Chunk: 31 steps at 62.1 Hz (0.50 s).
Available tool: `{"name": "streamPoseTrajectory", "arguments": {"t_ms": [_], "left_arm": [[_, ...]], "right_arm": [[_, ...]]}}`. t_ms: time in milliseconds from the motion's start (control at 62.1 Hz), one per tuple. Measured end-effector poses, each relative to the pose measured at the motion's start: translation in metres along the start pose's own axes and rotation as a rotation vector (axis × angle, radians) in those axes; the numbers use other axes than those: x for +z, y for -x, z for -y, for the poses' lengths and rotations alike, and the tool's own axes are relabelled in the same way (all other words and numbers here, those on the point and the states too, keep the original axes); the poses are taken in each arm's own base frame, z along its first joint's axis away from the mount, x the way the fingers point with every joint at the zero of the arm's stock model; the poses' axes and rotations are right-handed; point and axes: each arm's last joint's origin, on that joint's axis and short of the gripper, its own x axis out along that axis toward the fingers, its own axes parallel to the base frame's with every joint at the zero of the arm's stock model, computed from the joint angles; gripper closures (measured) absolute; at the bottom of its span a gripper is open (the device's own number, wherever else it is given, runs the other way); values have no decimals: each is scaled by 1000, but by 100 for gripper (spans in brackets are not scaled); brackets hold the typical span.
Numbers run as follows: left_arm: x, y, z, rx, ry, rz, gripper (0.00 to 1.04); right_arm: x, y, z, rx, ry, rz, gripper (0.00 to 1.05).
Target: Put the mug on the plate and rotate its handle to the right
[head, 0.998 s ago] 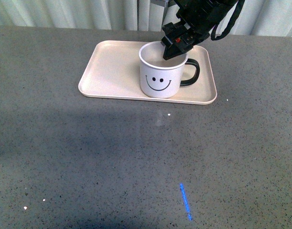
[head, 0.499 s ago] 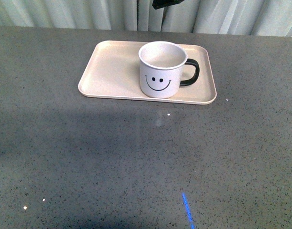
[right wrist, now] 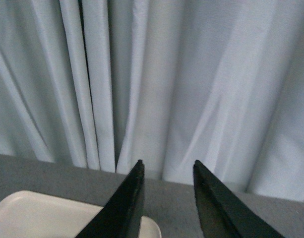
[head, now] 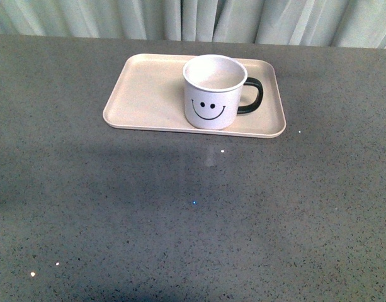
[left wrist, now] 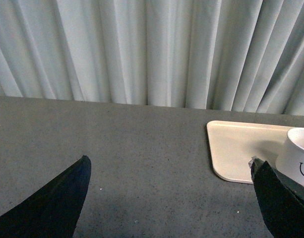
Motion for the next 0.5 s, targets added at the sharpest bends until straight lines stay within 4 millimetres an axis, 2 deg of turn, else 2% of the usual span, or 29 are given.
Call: {"name": "streamPoseTrajectory", "arguments": {"t_ms": [64,193,499], "left_arm": [[0,0,0,0,0,0,9],[0,0,0,0,0,0,9],[0,0,0,0,0,0,9]], "right_arm": [[-10,18,2,10,1,-29,104],[-15,54,9,12,-2,-35,103],[-22,111,26,25,-4,-36,103]]}}
